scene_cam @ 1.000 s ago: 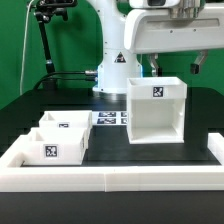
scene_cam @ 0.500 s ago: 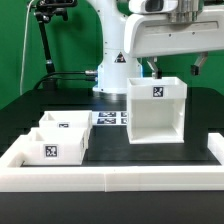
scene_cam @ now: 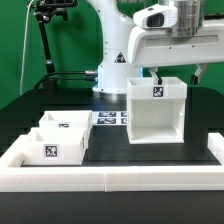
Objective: Assemble drawer
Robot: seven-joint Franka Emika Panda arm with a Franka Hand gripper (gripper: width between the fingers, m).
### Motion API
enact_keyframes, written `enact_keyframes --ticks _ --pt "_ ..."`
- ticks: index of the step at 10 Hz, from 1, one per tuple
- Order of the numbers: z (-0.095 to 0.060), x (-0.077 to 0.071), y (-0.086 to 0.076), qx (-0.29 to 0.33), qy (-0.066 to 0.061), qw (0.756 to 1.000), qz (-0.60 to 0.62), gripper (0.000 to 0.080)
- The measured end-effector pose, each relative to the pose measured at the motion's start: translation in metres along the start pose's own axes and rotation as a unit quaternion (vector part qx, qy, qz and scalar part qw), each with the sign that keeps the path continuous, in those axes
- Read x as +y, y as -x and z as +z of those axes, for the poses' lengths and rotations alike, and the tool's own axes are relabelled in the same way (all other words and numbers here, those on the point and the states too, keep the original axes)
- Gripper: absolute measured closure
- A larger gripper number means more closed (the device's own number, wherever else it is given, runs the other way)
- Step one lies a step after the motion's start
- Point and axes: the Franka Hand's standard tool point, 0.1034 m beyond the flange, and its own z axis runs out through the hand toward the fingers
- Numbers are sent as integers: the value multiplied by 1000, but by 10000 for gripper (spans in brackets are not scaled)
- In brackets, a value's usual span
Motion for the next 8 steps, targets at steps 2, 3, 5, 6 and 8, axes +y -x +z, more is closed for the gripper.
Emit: enact_keyframes --ticks 2,3,5,6,8 --pt "1 0 -1 -1 0 1000 1 276" --pt "1 0 -1 -1 0 1000 1 276" --pt "1 0 -1 -1 0 1000 1 567" --pt "1 0 -1 -1 0 1000 1 700" --pt "1 0 -1 -1 0 1000 1 762"
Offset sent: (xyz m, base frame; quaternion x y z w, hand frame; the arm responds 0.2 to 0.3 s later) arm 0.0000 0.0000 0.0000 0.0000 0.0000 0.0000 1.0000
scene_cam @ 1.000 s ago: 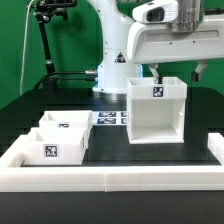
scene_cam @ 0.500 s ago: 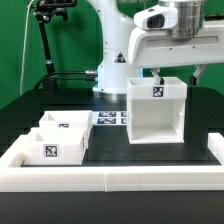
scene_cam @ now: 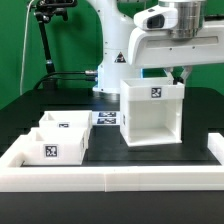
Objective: Assemble drawer
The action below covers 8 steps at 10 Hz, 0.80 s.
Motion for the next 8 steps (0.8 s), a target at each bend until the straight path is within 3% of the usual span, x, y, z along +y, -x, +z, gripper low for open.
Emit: enact_keyframes --ticks 8 --pt "0 0 0 0 0 1000 0 762"
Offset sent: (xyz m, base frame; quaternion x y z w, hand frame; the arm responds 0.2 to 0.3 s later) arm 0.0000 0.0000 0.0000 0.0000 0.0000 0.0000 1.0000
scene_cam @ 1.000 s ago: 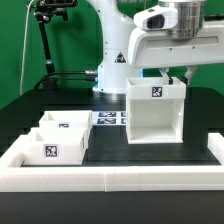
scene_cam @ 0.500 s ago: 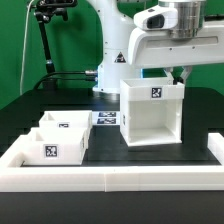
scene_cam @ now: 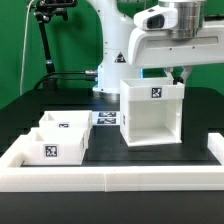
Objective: Assemble drawer
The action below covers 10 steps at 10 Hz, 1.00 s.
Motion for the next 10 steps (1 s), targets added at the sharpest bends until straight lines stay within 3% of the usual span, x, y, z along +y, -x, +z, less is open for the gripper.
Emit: enact_keyframes --ticks 3,8,9,10 --pt "-1 6 -4 2 -2 1000 12 762" --pt "-11 9 -66 35 -12 999 14 762" --pt "-11 6 -76 40 -13 999 12 762" --pt "-11 7 -75 39 -13 999 13 762"
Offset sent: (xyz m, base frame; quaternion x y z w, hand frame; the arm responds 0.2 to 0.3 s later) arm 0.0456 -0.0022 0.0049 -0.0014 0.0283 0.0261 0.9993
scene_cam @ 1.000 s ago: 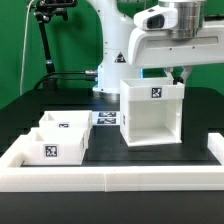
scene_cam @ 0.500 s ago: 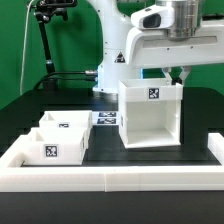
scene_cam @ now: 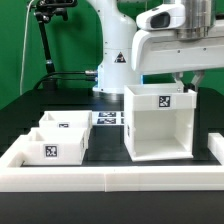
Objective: Assemble drawer
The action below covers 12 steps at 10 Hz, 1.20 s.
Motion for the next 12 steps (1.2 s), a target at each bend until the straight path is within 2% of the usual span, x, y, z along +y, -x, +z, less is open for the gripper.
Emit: enact_keyframes --ticks 5,10,12 --pt "0 0 -3 1 0 1000 1 762" --pt "-4 5 -69 46 -9 999 -13 762" --pt "-5 4 -72 52 -10 999 -3 762"
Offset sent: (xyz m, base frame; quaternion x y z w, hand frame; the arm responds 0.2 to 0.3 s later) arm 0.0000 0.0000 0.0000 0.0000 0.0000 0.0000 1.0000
